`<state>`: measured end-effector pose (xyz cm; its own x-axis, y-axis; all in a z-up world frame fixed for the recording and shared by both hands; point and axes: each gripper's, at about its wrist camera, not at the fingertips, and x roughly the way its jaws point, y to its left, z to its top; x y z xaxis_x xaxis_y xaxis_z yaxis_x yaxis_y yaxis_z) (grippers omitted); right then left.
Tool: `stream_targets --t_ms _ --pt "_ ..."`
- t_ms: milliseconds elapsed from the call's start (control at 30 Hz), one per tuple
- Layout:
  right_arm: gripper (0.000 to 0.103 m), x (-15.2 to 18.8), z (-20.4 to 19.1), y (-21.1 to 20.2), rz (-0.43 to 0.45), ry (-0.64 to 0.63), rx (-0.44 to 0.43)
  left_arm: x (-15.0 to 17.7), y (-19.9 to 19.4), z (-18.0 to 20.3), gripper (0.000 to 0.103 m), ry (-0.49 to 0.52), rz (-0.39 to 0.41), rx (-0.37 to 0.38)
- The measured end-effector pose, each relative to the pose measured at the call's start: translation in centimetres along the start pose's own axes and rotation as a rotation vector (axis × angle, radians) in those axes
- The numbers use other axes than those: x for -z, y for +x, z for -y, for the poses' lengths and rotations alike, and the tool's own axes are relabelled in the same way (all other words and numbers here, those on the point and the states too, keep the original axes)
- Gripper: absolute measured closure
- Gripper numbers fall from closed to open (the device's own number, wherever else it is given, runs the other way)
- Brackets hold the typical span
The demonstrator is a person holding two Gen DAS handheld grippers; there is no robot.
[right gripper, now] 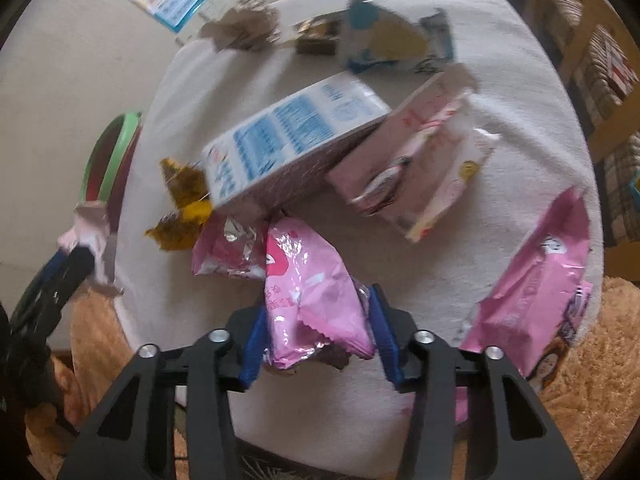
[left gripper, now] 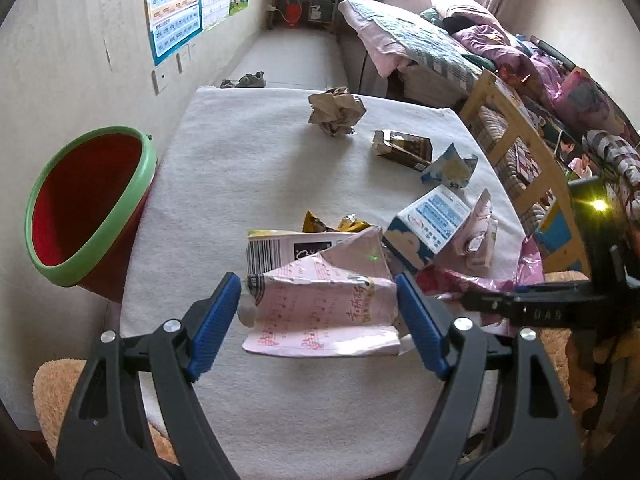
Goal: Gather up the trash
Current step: 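Grasp the pink-white paper with the left gripper while the right grasps a pink packet, then carry both pink items over the red bin and open both grippers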
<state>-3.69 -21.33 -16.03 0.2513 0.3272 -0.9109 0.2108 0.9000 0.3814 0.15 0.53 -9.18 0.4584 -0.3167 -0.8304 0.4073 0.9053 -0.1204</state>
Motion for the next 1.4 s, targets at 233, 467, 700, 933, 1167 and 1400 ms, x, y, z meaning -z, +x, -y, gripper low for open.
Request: stream_targets --t_ms 233,467,700,933,1167,1400 --pt "0.077 0.7 -2.1 -0.2 -0.003 -0.080 -0.022 0.1 -0.2 -0.7 0.026 -0.021 0.008 -0.012" --pt "0.078 0.6 -3.9 -4.3 0.162 -0.135 0.062 -0.2 -0.9 -1.8 0.026 -0.063 0.040 -0.031" --pt "0.078 0.5 -5.8 -8.2 0.329 -0.211 0.152 -0.7 -2.1 -2.7 0.026 -0.098 0.086 -0.059" --pt "0.078 0.0 -7.7 -8.5 0.380 -0.260 0.168 -0.9 -2.8 -3.5 0.026 -0.127 0.111 -0.083" --pt "0.078 -0.8 -9.9 -8.2 0.392 -0.297 0.134 -1.2 -3.6 -4.7 0.026 -0.154 0.139 -0.116" --pt "0.078 -1.7 -12.3 -7.4 0.387 -0.332 0.081 -1.6 -4.9 -6.7 0.026 -0.190 0.180 -0.170"
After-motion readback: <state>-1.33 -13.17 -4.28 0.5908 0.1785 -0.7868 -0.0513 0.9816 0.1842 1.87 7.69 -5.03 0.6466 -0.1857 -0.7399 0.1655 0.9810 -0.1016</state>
